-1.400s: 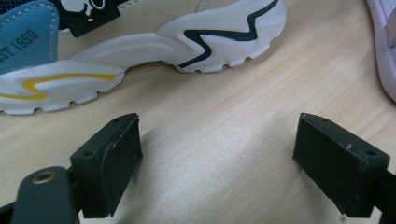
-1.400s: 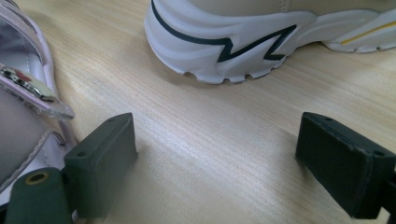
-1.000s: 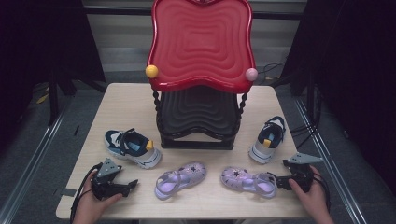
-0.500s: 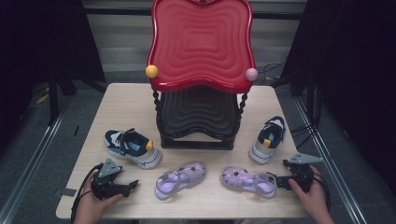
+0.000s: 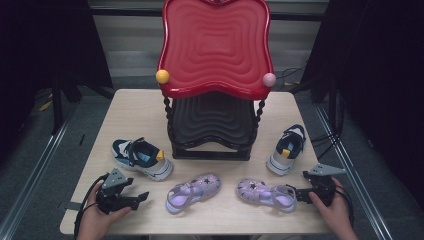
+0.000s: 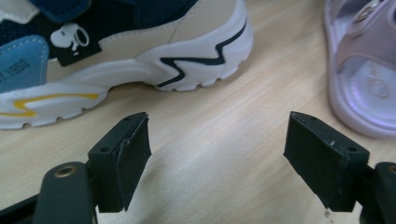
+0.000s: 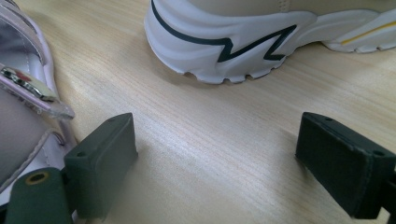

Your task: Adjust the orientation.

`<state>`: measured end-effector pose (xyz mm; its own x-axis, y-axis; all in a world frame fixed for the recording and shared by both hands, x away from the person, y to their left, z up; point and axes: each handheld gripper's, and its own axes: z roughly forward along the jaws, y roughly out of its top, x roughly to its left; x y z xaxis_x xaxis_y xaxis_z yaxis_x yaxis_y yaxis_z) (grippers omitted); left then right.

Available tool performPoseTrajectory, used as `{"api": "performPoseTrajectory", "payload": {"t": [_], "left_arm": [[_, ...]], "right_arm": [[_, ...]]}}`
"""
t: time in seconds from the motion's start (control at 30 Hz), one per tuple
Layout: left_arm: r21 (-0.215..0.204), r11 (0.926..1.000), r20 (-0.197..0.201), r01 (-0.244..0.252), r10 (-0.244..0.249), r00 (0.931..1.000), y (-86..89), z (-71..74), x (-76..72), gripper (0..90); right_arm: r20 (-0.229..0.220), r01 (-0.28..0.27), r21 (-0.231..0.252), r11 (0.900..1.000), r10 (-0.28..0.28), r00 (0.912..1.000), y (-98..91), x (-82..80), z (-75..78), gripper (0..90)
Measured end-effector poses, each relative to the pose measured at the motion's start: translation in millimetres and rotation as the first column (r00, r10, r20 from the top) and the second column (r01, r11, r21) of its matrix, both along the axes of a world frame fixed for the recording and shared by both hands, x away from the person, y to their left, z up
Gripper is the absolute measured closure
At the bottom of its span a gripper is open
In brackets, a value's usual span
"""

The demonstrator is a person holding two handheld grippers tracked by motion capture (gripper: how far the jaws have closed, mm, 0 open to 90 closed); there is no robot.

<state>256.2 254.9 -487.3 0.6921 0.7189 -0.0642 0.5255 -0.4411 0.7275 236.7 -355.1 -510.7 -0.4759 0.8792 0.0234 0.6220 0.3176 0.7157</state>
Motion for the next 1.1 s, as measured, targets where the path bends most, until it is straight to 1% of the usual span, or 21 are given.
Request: {"api": "performPoseTrajectory", "payload": {"t": [0.03,0.1,0.23,0.27,0.33,0.4,0.43,0.47,0.53,0.57,0.7,0.73,0.77,0.8,0.83,0.9,0.93,0.97,1.03,1.1], "left_arm": [[-0.004,1.0000,-0.001,0.001,-0.001,1.0000,-1.1,1.1,-0.6,22.3],[0.001,0.9999,-0.002,0.013,-0.013,0.9999,-2.3,4.5,-1.1,23.0],[-0.011,0.9995,-0.008,0.031,-0.031,0.9995,-6.7,12.8,-2.1,23.9],[-0.011,0.9995,-0.008,0.031,-0.031,0.9995,-6.7,12.8,-2.1,23.9],[-0.009,0.9989,-0.009,0.045,-0.045,0.9989,-11.1,20.3,-3.2,24.0],[-0.016,0.9982,-0.014,0.057,-0.058,0.9982,-13.4,25.8,-3.7,24.1],[-0.015,0.9981,-0.009,0.059,-0.059,0.9982,-14.6,28.8,-4.1,24.4],[-0.015,0.9981,-0.009,0.059,-0.059,0.9982,-14.6,28.8,-4.1,24.5],[-0.032,0.9967,-0.009,0.074,-0.074,0.9972,-18.4,37.7,-5.5,24.8],[-0.032,0.9967,-0.009,0.074,-0.074,0.9972,-18.4,37.7,-5.5,24.9],[-0.047,0.9944,-0.009,0.094,-0.095,0.9955,-25.5,49.1,-7.5,25.6],[-0.060,0.9933,-0.013,0.099,-0.100,0.9949,-28.5,51.7,-7.8,26.0],[-0.068,0.9917,-0.010,0.109,-0.110,0.9939,-32.2,54.7,-7.6,26.3],[-0.064,0.9909,-0.004,0.118,-0.119,0.9929,-34.7,57.0,-7.1,26.7],[-0.064,0.9909,-0.004,0.118,-0.119,0.9929,-34.7,57.0,-7.1,27.0],[-0.080,0.9877,-0.004,0.135,-0.135,0.9908,-43.3,60.2,-5.3,27.5],[-0.075,0.9870,0.002,0.142,-0.143,0.9898,-46.0,60.7,-4.3,27.7],[-0.088,0.9856,-0.003,0.145,-0.146,0.9893,-49.0,60.2,-3.6,27.9],[-0.090,0.9834,-0.002,0.157,-0.158,0.9874,-54.0,59.0,-0.7,28.3],[-0.096,0.9832,-0.006,0.155,-0.157,0.9876,-56.8,58.3,0.3,29.4]], "right_arm": [[0.000,0.000,0.000,1.0000,0.000,1.0000,0.0,0.0,0.0,11.4],[0.000,0.000,0.000,1.0000,0.000,1.0000,0.0,0.0,0.0,11.4],[0.000,0.000,0.000,1.0000,0.000,1.0000,0.0,0.0,0.0,11.4],[-0.001,0.001,0.000,1.0000,-0.001,1.0000,0.1,0.0,0.0,11.4],[-0.001,0.001,0.000,1.0000,-0.001,1.0000,0.1,0.0,0.0,11.4],[-0.001,0.001,0.000,1.0000,-0.001,1.0000,0.1,0.0,0.0,11.4],[0.000,0.000,0.000,1.0000,0.000,1.0000,0.0,0.0,0.0,11.4],[-0.002,0.002,0.000,1.0000,-0.002,1.0000,0.1,-0.2,0.1,11.4],[0.000,0.000,0.000,1.0000,0.000,1.0000,0.0,-0.1,0.0,11.5],[-0.001,0.002,0.000,1.0000,-0.002,1.0000,0.1,-0.2,0.1,11.5],[-0.001,0.003,-0.001,1.0000,-0.003,1.0000,0.1,-0.4,0.0,11.4],[-0.002,0.004,0.000,1.0000,-0.004,1.0000,0.3,-0.5,0.1,11.5],[-0.003,0.005,0.001,1.0000,-0.005,1.0000,0.3,-0.5,0.1,11.5],[-0.002,0.004,0.000,1.0000,-0.004,1.0000,0.2,-0.4,0.1,11.4],[-0.002,0.004,0.000,1.0000,-0.004,1.0000,0.2,-0.4,0.1,11.4],[-0.002,0.004,0.000,1.0000,-0.004,1.0000,0.3,-0.5,0.1,11.4],[-0.002,0.004,-0.001,1.0000,-0.004,1.0000,0.3,-0.5,0.1,11.5],[-0.002,0.004,0.000,1.0000,-0.004,1.0000,0.3,-0.5,0.1,11.5],[-0.001,0.004,-0.001,1.0000,-0.004,1.0000,0.3,-0.5,0.1,11.5],[-0.001,0.004,-0.001,1.0000,-0.004,1.0000,0.3,-0.6,0.1,11.5]]}}
